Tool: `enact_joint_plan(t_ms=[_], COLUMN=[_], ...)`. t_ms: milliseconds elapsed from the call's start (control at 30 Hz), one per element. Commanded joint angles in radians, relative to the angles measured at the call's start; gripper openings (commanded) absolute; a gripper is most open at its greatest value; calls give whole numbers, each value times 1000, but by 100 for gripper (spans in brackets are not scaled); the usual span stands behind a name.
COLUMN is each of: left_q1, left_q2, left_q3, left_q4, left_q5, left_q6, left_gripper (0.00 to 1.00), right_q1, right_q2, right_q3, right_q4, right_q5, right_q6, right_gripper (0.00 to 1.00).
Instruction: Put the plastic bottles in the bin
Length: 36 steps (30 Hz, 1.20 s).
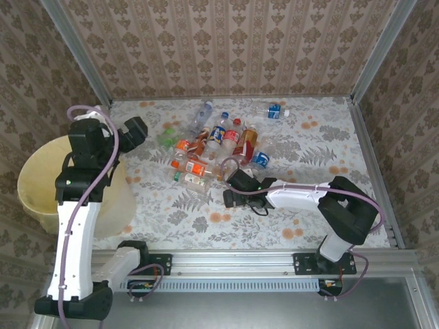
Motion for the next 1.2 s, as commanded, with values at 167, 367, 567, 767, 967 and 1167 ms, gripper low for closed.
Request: enact_joint_plan(t_ms=[167,367,567,767,967,1167], left_q1=[-105,-165,-252,-313,-355,-407], left_q2=[75,121,185,209,201,216], left_q3=[50,52,16,-74,-250,-321], left_q4=[42,60,134,215,450,575], left_q5=[-51,6,88,144,278,394], left_q6=[15,-14,-20,-43,-121,-130], left_gripper=[100,100,100,100,100,100], right_q1=[4,-1,-54,-99,-160,-183], right_q2=[-54,-213,-340,-397,-407,-373], right_q3=[-42,-164,-220,-210,-205,-175], right_q4=[16,152,251,312,468,603], right_q5=[67,55,-71,-128,-204,-280], right_q6=[20,-16,-80,-139,-132,-164], right_gripper=[82,73,66,63,63,63])
